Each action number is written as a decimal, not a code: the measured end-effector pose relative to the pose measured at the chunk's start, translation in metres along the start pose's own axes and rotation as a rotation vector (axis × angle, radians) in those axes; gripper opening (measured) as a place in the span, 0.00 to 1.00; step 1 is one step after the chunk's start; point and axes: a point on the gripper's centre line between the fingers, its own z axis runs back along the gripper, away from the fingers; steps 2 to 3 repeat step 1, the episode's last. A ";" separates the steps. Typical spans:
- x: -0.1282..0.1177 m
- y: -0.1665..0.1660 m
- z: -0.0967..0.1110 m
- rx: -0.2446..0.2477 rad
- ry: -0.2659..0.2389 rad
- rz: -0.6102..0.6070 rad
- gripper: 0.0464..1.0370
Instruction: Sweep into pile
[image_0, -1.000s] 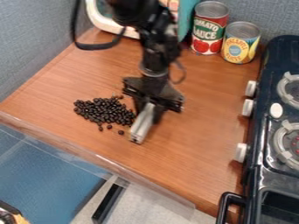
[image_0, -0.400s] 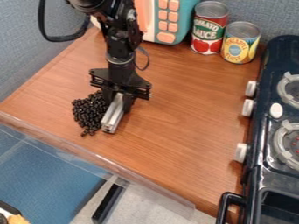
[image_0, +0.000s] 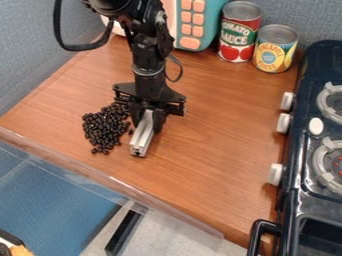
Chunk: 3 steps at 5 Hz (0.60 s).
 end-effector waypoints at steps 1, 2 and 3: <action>-0.001 -0.016 0.006 -0.035 -0.003 0.014 0.34; -0.001 -0.016 0.006 -0.035 -0.003 0.014 0.34; -0.001 -0.016 0.006 -0.035 -0.003 0.014 0.34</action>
